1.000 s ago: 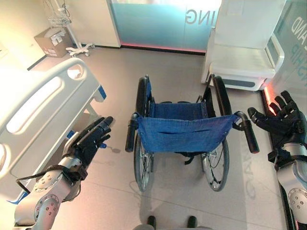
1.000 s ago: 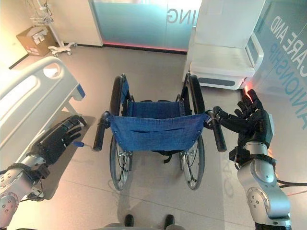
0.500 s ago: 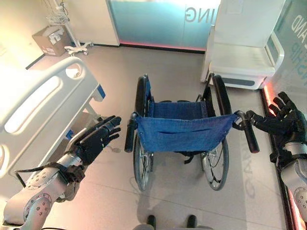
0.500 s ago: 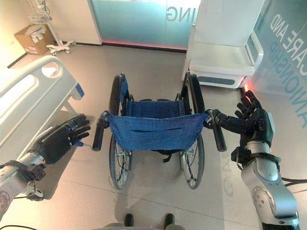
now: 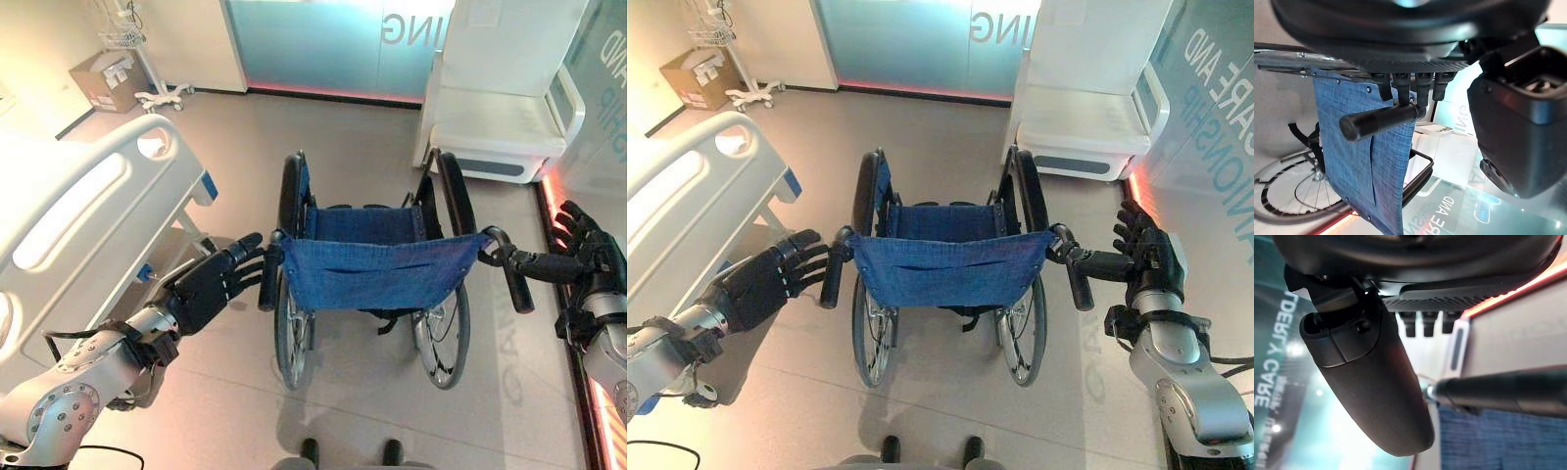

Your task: Push the wheelchair next to the bed

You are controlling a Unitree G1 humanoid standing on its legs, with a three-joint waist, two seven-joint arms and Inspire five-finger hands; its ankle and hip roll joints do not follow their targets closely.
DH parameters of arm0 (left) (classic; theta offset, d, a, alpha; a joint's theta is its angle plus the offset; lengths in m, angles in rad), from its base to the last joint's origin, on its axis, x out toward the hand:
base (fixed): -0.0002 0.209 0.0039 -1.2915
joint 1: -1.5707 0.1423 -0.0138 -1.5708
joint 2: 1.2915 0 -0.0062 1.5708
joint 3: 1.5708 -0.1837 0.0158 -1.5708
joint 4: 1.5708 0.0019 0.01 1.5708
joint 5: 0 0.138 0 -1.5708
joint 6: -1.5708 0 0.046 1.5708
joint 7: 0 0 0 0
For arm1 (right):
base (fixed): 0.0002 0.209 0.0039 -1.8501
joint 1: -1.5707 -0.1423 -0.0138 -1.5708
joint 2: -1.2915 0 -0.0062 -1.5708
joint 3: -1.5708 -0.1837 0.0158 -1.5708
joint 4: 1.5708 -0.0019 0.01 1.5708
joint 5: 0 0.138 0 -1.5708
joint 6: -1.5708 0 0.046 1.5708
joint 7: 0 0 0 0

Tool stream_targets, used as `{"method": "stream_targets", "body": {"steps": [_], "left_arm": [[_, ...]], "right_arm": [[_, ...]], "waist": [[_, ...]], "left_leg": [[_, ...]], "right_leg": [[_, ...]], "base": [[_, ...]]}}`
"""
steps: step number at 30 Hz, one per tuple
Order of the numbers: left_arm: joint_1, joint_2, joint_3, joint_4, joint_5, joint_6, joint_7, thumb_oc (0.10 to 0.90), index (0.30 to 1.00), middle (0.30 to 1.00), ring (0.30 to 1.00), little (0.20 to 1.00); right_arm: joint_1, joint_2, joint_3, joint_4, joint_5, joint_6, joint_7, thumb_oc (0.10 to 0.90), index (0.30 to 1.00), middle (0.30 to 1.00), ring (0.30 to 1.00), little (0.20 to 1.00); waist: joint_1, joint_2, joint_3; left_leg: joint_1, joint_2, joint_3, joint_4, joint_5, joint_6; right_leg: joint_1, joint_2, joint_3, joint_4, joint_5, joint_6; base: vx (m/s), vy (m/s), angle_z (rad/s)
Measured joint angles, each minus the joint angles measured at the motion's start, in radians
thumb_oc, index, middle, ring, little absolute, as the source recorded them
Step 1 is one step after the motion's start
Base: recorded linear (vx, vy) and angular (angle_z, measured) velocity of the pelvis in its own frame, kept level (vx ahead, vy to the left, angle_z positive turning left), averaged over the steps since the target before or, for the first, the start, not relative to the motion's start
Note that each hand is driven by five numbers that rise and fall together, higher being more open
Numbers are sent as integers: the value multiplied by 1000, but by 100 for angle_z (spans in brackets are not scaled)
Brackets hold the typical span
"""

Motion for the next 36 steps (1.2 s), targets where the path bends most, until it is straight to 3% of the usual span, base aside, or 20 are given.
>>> {"method": "stream_targets", "body": {"steps": [6, 12, 16, 21, 25, 36], "left_arm": [[-6, 52, -3, 0, -21, 11, 0, 800, 900, 900, 900, 900], [-5, 88, 0, 4, -27, 17, -31, 800, 900, 900, 900, 900], [-3, 138, 3, 3, 34, 21, -98, 800, 900, 900, 900, 900], [30, 221, 39, -3, 66, 45, -168, 800, 900, 900, 900, 900], [40, 224, 39, -3, 66, 46, -178, 800, 900, 900, 900, 900], [17, 262, -37, 14, 65, 38, -179, 800, 900, 900, 900, 900]], "right_arm": [[-2, -56, 6, 0, 29, 16, 8, 800, 900, 900, 900, 900], [9, -81, 6, 0, 197, 10, 31, 800, 900, 900, 900, 900], [25, -85, 5, 0, 148, 11, 29, 800, 900, 900, 900, 900], [34, -182, 0, 0, 112, 22, 27, 800, 900, 900, 900, 900], [34, -188, 5, 0, 111, 39, 28, 800, 900, 900, 900, 900], [-12, -189, 177, 139, 112, 63, 42, 800, 900, 900, 900, 900]], "waist": [[-1, -1, 0], [0, -2, 1], [-1, -2, 1], [-12, -2, 1], [-12, -2, 1], [6, 0, 2]], "left_leg": [[0, 0, 5, 0, 0, 0], [1, 0, 12, 0, 0, 0], [1, -3, 20, 0, 0, 0], [3, -5, 22, 0, 0, 1], [4, -5, 23, 0, 0, 1], [0, -6, 20, 0, 0, 1]], "right_leg": [[0, -1, 0, 0, 1, 1], [0, -2, 0, 0, 1, 1], [0, -7, 1, 0, 1, 5], [0, -9, 3, 0, 2, 7], [1, -9, 4, 0, 2, 7], [-1, -10, 0, 0, 2, 8]], "base": [[0, 0, 0], [28, 3, 0], [0, 0, 0], [0, 0, 0], [16, 5, 0], [0, 0, 0]]}}
